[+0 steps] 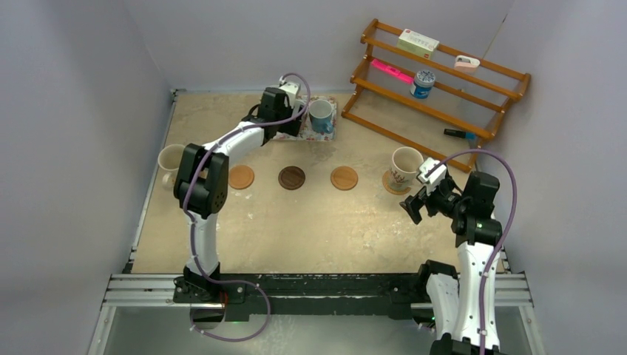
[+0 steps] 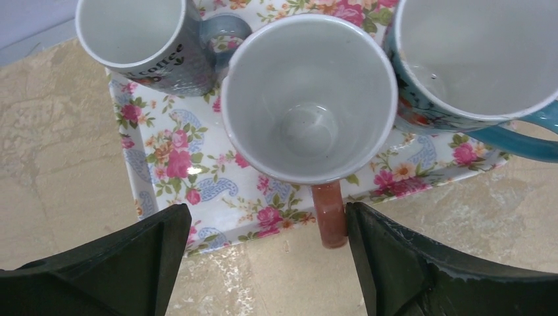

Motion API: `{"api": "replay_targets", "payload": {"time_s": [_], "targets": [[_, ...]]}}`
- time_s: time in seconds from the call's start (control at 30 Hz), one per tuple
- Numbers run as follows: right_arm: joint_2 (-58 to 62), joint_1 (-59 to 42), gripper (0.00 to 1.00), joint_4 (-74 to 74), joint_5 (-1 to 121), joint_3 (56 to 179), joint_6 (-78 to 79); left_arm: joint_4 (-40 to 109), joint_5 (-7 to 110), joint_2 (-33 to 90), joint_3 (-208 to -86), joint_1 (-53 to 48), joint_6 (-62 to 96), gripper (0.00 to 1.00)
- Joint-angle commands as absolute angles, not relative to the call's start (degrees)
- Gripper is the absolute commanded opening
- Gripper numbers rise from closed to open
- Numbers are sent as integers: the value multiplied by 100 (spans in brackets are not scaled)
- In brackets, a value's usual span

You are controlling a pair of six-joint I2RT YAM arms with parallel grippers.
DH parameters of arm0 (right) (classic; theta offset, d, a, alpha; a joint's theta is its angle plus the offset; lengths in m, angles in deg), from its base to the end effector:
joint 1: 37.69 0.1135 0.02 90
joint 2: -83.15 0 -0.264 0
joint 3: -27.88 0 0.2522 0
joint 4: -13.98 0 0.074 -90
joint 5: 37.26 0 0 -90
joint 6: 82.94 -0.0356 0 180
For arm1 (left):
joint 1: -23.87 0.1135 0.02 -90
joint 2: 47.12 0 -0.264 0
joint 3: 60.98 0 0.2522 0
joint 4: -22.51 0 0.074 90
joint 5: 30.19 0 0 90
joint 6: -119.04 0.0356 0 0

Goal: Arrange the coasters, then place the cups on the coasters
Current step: Pick up the cup from the tray.

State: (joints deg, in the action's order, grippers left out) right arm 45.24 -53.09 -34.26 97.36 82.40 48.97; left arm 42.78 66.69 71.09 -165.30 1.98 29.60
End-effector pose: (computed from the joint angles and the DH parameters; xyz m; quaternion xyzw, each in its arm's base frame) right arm 0.1397 -0.0125 0.2957 -0.3654 0.7437 0.0745 0.5548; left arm 0.4471 -0.1750 0.2242 0.1441 0.8706 -0.0344 0.4691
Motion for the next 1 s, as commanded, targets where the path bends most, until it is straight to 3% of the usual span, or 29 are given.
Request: {"api": "replay_targets", "payload": {"time_s": [0.0, 0.27, 0.47, 0.63, 0.83, 0.97], "targets": [[4614, -5325, 99, -3581, 9958, 8192, 4995, 4085, 6946, 6953, -16667, 379, 2879, 93], [4639, -5327, 99, -3633, 9993, 8210, 5030, 4065, 6628, 6925, -16721, 420, 3015, 92], [4664, -5328, 99, -3643, 9994, 8217, 5039, 4141, 5445, 7127, -16876, 409, 3023, 82], [4689, -5325, 99, -3644, 10000, 8202, 5048, 4171, 5401, 7248, -16920, 418, 3035, 79], [4696, -5324, 99, -3669, 10011, 8201, 5066, 4141, 5373, 7357, -16946, 418, 3089, 64], [4695, -5324, 99, -3677, 10008, 8203, 5074, 4120, 5416, 7399, -16957, 418, 3088, 63]]}}
